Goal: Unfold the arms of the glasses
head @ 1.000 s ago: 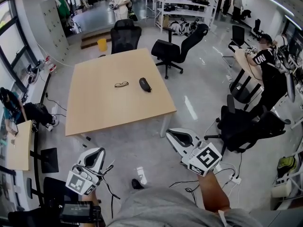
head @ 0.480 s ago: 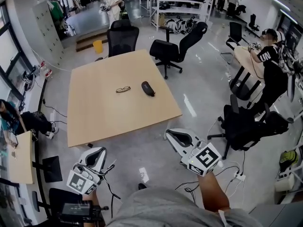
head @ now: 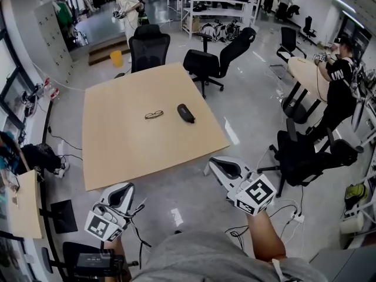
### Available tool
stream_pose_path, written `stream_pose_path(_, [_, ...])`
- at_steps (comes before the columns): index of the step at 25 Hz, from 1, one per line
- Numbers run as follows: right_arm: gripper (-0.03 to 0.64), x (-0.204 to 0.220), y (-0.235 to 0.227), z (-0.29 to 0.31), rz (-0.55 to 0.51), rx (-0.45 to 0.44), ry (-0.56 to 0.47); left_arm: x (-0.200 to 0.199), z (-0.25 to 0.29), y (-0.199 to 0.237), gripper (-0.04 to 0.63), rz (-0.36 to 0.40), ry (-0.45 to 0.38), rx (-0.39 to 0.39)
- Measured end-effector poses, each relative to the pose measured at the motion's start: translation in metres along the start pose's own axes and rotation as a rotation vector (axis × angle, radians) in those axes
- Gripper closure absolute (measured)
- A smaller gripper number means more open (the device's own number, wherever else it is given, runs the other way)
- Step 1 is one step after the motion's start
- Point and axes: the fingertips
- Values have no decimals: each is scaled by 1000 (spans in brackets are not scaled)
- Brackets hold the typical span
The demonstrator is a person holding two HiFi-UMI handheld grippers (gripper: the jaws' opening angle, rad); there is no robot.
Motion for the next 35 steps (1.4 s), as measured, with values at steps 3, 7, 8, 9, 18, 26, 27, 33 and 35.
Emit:
stream_pose_path(3, [607,-3,3,13,-13,2,7,6,1,13,589,-16,-8,1])
stream_pose_path(7, [607,0,0,29,-13,-5,32,10,3,24,589,-32,-18,-8])
stream_pose_path(8, [607,1,-4,34,-12,-5,34,13,6,28,589,-36,-17,-11])
stream_pose_path(9, [607,1,-9,40,-11,-6,35,17,9,33,589,-42,-13,-14])
stream_pose_path(18, [607,7,-77,112,18,-75,47,49,65,81,588,-63,44,-66])
stream_pose_path(26, [607,-18,-152,160,21,-144,20,43,147,118,588,-26,49,-103])
stream_pose_path(27, [607,-17,-161,165,20,-151,23,45,156,122,589,-25,49,-109])
stream_pose_path(33, [607,-14,-194,188,33,-184,34,59,188,140,589,-33,73,-139])
stream_pose_path(35, [607,-13,-201,195,30,-199,39,64,195,145,589,-38,77,-150])
Point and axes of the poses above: the fingertips, and each gripper's own axes: z forward along the fingers, y to its left, x out of its underside, and after that the axes turned 8 degrees about z, right-handed
